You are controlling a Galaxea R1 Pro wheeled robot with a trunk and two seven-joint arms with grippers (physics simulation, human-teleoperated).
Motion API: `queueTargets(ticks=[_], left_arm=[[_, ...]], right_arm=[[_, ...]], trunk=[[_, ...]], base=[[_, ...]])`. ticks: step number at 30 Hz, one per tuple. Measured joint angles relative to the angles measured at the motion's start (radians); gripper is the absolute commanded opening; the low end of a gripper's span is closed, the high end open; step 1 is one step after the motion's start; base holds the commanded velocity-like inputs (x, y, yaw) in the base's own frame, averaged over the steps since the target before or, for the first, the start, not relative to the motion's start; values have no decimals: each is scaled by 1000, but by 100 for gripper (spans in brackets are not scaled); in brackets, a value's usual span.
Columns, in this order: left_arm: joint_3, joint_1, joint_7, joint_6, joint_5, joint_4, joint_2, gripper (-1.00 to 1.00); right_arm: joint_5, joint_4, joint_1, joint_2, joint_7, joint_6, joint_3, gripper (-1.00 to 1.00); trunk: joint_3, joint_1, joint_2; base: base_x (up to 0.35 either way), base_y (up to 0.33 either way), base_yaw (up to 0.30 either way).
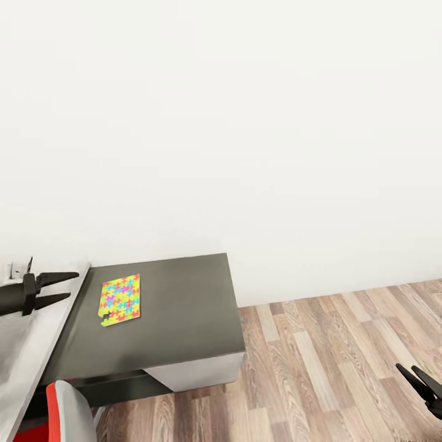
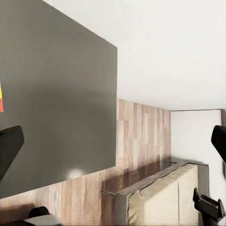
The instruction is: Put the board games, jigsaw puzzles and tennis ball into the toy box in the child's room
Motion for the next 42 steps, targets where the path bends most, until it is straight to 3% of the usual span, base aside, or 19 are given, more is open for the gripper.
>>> queueTargets(ticks=[1, 4, 5, 9, 12, 14, 16, 17, 19, 21, 24, 28, 33, 39, 42], left_arm=[[-15, 0, 2, 0, -37, 0, -30, 100], [-29, -1, 3, 0, -101, -2, -76, 100], [-33, -1, 3, 0, -142, -5, -113, 100], [-40, -5, 3, 0, -182, -8, -193, 100], [-99, -42, 5, 0, -227, -8, -253, 100], [-159, -91, 7, 2, -302, -6, -294, 100], [-179, -112, 9, 2, -351, -6, -312, 100], [-190, -128, 11, 1, -400, -4, -330, 100], [-201, -149, 18, -7, -480, 3, -359, 100], [-204, -158, 35, -20, -533, 9, -374, 100], [-206, -166, 113, -59, -617, 24, -403, 100], [-213, -166, 261, -109, -650, 47, -459, 100], [-216, -151, 444, -129, -657, 54, -523, 100], [-211, -123, 488, -149, -657, 31, -540, 100], [-211, -120, 493, -155, -658, 29, -543, 100]], right_arm=[[0, 0, 0, 0, 0, -9, 0, 100], [0, 0, 0, 1, 0, -16, 0, 100], [-1, 0, 0, 1, 0, -18, 0, 100], [0, 0, 0, 1, 0, -20, 0, 100], [0, 0, 0, 1, 0, -22, 0, 100], [0, 0, 0, 1, 0, -23, 0, 100], [0, 0, 0, 1, 0, -23, 0, 100], [0, 0, 0, 1, 0, -23, 0, 100], [0, 0, 0, 1, 0, -23, 0, 100], [0, -1, 0, 1, 0, -23, 0, 100], [0, -2, 0, 2, 0, -24, 0, 100], [1, -6, 0, 6, -3, -25, 0, 100], [5, -12, 0, 10, -23, -26, 7, 100], [81, -40, -1, 14, -182, -24, 25, 100], [99, -90, -1, 17, -220, -22, 28, 100]], trunk=[[1, 0, 0], [6, 0, 0], [7, 0, 0], [13, 0, 0], [18, 0, 0], [21, 0, 0], [23, 0, 0], [25, 0, 0], [28, 0, 0], [31, 0, 0], [35, 0, 0], [41, 0, 0], [48, 0, 0], [56, 0, 0], [59, 0, 0]], base=[[0, 0, -152], [0, 0, -152], [0, 0, -152], [0, 0, -152], [0, 0, -152], [0, 0, -152], [0, 0, -152], [0, 0, -152], [0, 0, -152], [0, 0, -152], [0, 0, -151], [0, 0, -145], [0, 0, -116], [0, 0, -56], [0, 0, -11]])
